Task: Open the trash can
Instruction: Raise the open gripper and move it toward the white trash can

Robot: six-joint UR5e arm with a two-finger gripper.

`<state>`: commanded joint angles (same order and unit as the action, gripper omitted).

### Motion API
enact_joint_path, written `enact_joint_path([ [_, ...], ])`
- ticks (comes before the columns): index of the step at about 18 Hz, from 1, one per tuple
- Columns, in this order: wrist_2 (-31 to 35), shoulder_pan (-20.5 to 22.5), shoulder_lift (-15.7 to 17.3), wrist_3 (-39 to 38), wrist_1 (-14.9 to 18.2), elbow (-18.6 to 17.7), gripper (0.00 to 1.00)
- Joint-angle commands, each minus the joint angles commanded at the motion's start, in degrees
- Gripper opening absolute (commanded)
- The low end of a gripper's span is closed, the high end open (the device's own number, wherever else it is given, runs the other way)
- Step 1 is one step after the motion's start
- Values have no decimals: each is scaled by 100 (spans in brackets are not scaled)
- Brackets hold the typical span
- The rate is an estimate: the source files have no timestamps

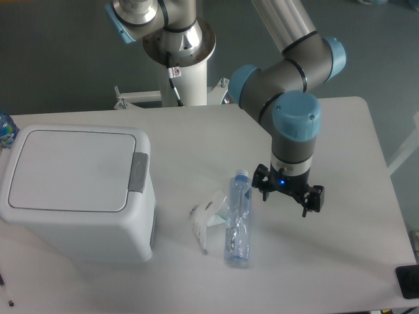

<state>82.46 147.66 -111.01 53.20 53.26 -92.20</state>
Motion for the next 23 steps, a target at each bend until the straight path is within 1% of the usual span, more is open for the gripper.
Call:
enact_joint_path([
  [2, -334, -26, 18, -554, 0, 210, 100],
  [4, -729, -44, -17, -924, 0, 378, 100],
  [6, -793, -70, -52, -1223, -9, 510, 100],
  [9, -845, -79, -52, -2083, 0, 791, 100],
  [11, -968, -105, -79, -2506, 9, 949, 100],
  [14, -1582, -88, -26, -2815, 35, 1011, 100],
  [15, -1671, -114, 0, -2833, 44, 1011, 100],
  [17, -1680, -176, 298, -3060, 79, 863, 100],
  [20, -1707, -316, 789, -3184, 333, 608, 100],
  [22, -1934, -316, 1141, -3228, 483, 450, 100],
  [23, -2040, -360, 1343, -3281, 492, 344, 100],
])
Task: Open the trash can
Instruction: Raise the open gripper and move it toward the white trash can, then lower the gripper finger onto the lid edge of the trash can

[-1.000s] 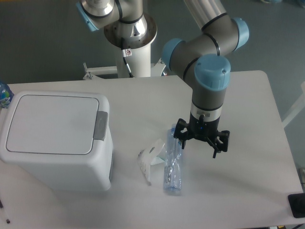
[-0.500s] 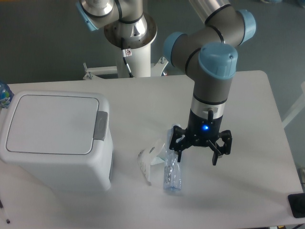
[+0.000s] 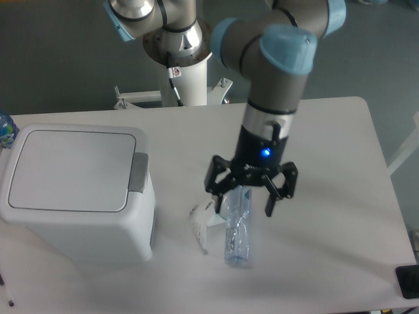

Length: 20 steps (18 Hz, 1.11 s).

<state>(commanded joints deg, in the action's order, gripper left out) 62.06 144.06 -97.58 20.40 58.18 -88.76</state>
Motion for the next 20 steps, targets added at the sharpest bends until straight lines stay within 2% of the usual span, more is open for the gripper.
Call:
enact_joint_path([
  [2, -63, -105, 335, -71, -26, -333, 100],
  [4, -10, -430, 397, -263, -53, -440, 100],
  [9, -1, -501, 345, -431, -79, -581, 100],
  [17, 25, -519, 55, -405, -272, -520, 100],
  [20, 25, -519, 46, -405, -281, -511, 100],
])
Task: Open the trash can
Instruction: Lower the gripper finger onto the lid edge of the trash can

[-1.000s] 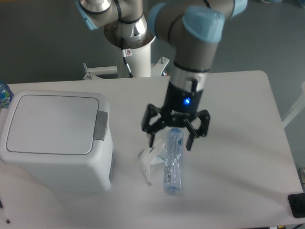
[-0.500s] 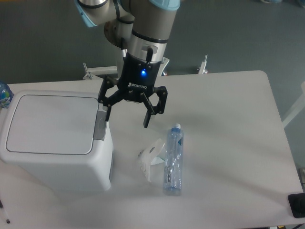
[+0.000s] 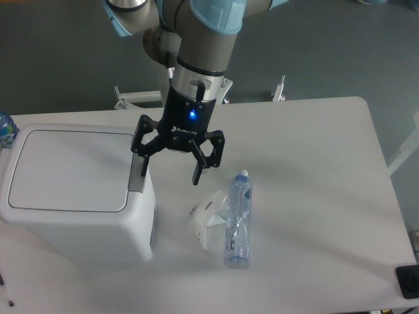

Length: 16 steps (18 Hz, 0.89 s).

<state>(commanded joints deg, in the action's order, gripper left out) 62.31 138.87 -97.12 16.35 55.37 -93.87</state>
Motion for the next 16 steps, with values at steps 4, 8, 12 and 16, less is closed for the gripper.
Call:
enact_joint_path([
  [4, 9, 0, 0, -17, 0, -18, 100],
  [8, 9, -44, 0, -26, 0, -44, 100],
  [12, 79, -88, 0, -35, 9, -53, 100],
  [16, 79, -88, 0, -35, 9, -62, 100],
])
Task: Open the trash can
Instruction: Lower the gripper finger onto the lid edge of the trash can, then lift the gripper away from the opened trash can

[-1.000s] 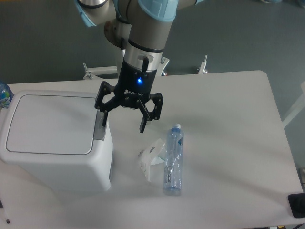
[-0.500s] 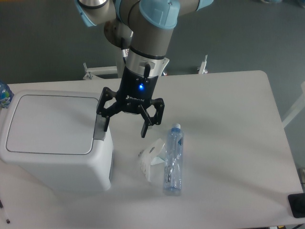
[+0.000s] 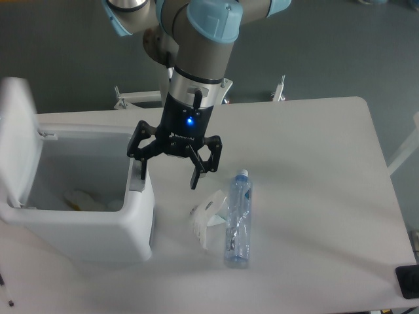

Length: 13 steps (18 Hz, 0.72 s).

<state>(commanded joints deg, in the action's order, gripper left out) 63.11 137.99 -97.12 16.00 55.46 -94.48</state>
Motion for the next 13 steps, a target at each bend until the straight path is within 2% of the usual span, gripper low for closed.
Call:
enact_joint_path([
  [3, 0, 0, 17, -9, 9, 52, 100],
  [8, 17, 131, -78, 140, -44, 483, 100],
  [10, 96, 472, -263, 682, -131, 588, 100],
  [13, 1165, 808, -465, 2078, -132, 536, 100],
])
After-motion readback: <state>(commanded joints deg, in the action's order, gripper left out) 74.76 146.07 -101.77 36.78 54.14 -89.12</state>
